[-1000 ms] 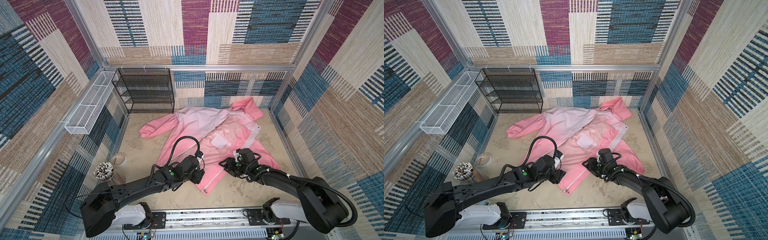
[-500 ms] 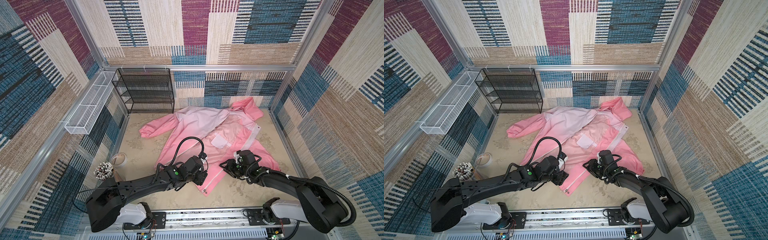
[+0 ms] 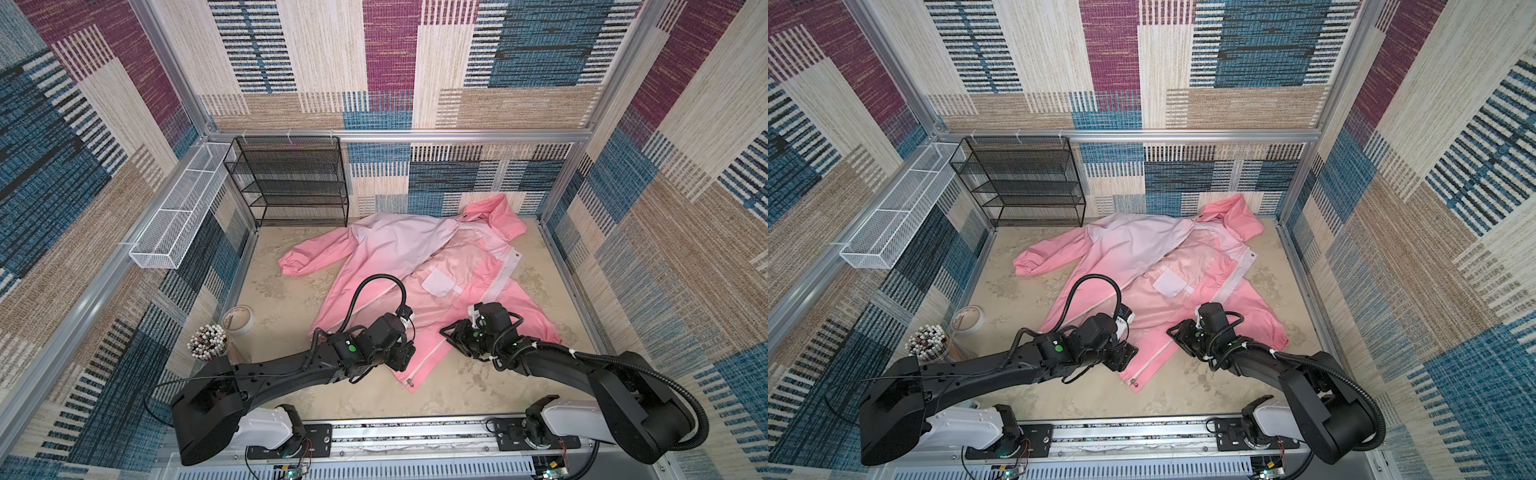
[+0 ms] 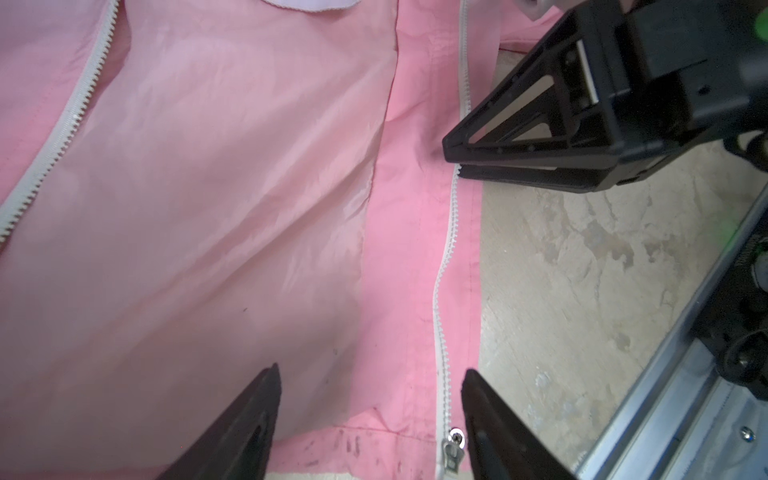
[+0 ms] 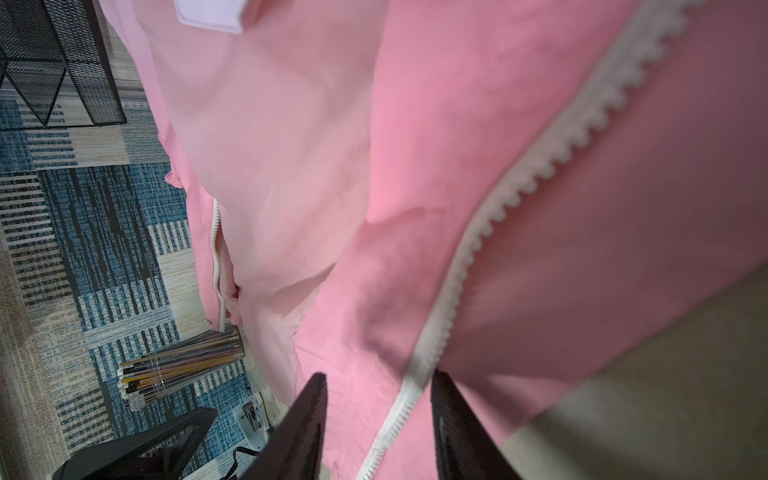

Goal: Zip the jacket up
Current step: 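Grasp the zipper pull end with left gripper while right gripper grasps opposite zipper edge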

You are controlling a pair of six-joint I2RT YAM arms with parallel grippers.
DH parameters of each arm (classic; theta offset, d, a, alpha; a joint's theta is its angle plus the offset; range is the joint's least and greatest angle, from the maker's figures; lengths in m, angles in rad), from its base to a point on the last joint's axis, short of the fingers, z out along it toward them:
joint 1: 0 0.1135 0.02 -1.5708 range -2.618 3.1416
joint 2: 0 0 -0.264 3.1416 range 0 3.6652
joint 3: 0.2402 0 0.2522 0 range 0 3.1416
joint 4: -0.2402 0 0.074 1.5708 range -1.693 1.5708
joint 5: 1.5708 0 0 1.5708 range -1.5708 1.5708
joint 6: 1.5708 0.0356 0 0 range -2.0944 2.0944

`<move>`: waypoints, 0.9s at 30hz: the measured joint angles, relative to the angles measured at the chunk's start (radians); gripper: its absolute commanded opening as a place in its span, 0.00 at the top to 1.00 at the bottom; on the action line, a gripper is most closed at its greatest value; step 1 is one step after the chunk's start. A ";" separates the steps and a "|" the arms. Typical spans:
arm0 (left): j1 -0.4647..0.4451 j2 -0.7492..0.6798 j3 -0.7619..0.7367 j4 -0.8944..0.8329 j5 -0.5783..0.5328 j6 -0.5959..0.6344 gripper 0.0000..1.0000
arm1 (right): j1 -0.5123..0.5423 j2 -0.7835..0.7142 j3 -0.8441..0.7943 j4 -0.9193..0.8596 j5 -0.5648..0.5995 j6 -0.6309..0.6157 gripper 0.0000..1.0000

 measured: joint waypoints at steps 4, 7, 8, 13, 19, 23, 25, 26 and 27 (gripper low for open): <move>0.000 0.001 0.000 0.002 0.018 -0.003 0.29 | 0.000 -0.042 0.019 -0.002 -0.008 0.000 0.90; 0.000 0.009 0.006 -0.001 0.026 -0.002 0.29 | 0.000 -0.087 0.040 -0.017 -0.009 0.000 0.96; 0.000 0.016 0.015 -0.008 0.027 -0.002 0.30 | 0.000 -0.097 0.042 -0.021 -0.009 -0.001 0.98; -0.003 0.051 0.069 -0.021 0.052 0.002 0.31 | 0.000 -0.119 0.046 -0.045 -0.010 0.004 1.00; -0.019 0.092 0.128 -0.076 0.052 0.006 0.32 | 0.000 -0.122 0.085 -0.108 0.002 0.010 0.72; -0.026 0.092 0.128 -0.105 0.050 0.006 0.32 | 0.001 -0.151 0.064 -0.202 0.080 0.009 0.69; -0.030 0.090 0.122 -0.114 0.047 0.006 0.32 | 0.001 -0.155 0.048 -0.233 0.111 0.015 0.69; -0.030 0.090 0.118 -0.119 0.045 0.006 0.32 | 0.001 -0.153 0.042 -0.243 0.119 0.016 0.69; -0.031 0.089 0.116 -0.125 0.043 0.006 0.32 | 0.001 -0.148 0.040 -0.248 0.130 0.016 0.69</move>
